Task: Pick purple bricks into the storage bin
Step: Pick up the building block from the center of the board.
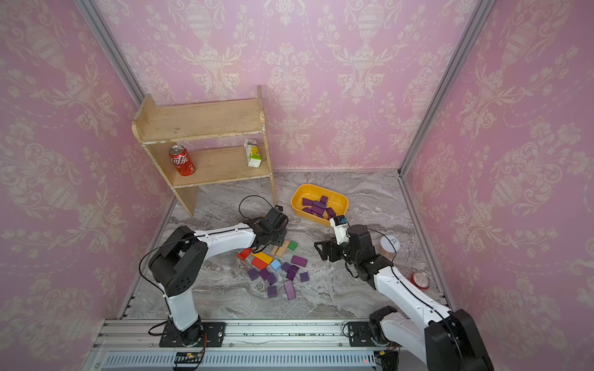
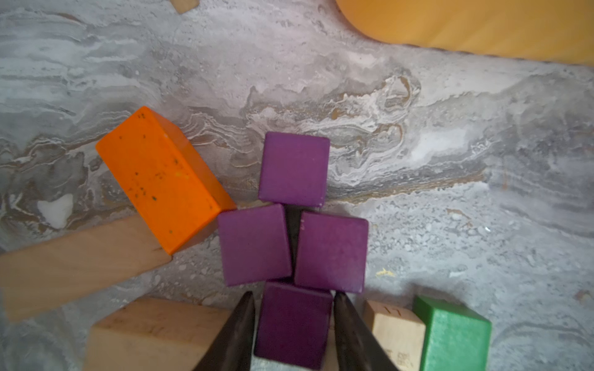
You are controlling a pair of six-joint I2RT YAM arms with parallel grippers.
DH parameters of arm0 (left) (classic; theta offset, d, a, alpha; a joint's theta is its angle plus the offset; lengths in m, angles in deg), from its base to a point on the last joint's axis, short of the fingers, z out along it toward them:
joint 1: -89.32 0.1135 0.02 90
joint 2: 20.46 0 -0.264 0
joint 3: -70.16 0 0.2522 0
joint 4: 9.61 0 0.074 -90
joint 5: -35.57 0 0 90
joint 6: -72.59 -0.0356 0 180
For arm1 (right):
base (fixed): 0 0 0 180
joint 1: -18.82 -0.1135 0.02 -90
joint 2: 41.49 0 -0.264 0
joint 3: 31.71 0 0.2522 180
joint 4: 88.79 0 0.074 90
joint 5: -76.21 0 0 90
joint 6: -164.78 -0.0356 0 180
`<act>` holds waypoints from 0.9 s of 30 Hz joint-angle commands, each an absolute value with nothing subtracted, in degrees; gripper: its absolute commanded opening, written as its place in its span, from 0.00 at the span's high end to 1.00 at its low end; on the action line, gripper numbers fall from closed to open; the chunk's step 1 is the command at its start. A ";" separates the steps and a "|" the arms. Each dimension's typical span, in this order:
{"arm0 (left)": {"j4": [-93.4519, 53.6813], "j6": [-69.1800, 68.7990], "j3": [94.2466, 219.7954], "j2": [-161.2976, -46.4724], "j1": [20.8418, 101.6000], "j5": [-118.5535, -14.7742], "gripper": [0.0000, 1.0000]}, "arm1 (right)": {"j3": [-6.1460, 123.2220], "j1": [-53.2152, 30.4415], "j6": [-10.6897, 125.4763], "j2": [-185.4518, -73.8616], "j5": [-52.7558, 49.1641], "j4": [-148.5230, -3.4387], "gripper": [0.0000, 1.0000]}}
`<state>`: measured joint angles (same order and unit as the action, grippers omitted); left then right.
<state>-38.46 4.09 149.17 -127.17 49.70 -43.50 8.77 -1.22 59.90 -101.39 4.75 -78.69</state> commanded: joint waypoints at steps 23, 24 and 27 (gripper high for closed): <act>-40.32 3.33 151.09 -129.70 49.35 -41.49 0.72 | 9.13 -1.49 59.05 -100.81 -0.26 -76.33 0.17; -39.89 3.33 150.77 -129.15 49.35 -41.59 0.73 | 9.19 -1.49 59.04 -101.04 -0.22 -76.35 0.16; -38.91 3.20 149.86 -127.51 49.27 -41.22 0.75 | 9.21 -1.51 58.96 -101.71 -0.50 -76.25 0.16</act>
